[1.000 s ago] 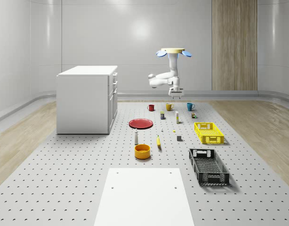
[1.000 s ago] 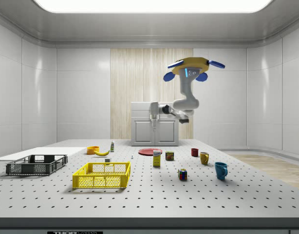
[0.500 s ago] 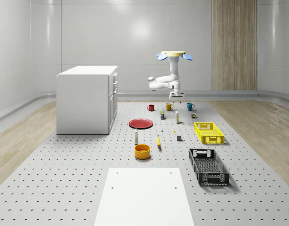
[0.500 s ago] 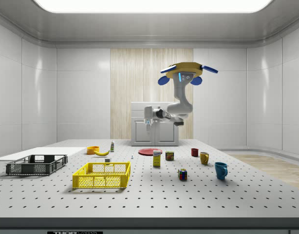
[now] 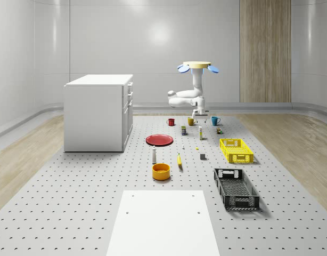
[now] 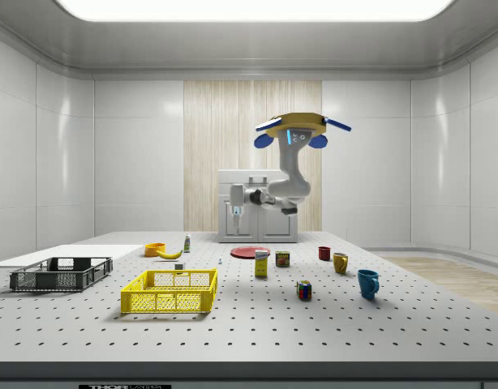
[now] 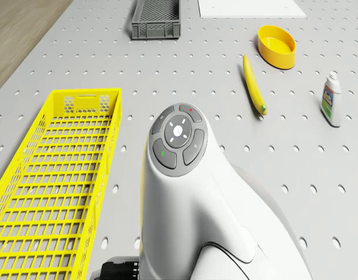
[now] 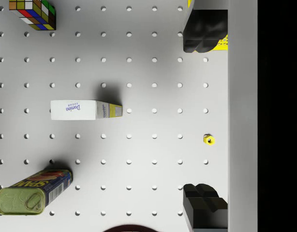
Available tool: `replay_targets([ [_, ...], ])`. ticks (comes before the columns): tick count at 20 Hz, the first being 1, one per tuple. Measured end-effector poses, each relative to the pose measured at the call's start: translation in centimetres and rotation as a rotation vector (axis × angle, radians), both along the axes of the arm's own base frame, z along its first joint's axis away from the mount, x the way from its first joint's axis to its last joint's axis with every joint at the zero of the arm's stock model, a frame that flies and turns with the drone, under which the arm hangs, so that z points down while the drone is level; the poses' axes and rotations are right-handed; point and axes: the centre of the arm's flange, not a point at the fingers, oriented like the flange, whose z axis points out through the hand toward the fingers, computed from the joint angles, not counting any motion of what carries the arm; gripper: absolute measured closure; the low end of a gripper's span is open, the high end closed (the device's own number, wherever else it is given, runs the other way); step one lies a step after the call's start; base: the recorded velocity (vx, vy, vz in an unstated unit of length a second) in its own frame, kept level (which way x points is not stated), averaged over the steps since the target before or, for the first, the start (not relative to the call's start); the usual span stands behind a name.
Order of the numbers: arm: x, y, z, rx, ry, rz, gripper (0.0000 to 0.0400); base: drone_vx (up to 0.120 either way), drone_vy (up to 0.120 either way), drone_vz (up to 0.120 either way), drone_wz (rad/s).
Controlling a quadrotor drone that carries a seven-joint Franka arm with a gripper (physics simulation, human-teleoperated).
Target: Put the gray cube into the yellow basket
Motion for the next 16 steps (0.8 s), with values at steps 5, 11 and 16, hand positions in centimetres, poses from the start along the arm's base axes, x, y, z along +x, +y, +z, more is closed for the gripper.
replay_targets([
  [5, 0.00, 0.00, 0.00, 0.000, 0.000, 0.000, 0.0000, 0.120, -0.056, -0.120, 0.000],
  [11, 0.00, 0.00, 0.00, 0.000, 0.000, 0.000, 0.0000, 0.120, -0.013, -0.053, 0.000],
  [16, 0.00, 0.00, 0.00, 0.000, 0.000, 0.000, 0.0000, 0.120, 0.000, -0.120, 0.000],
])
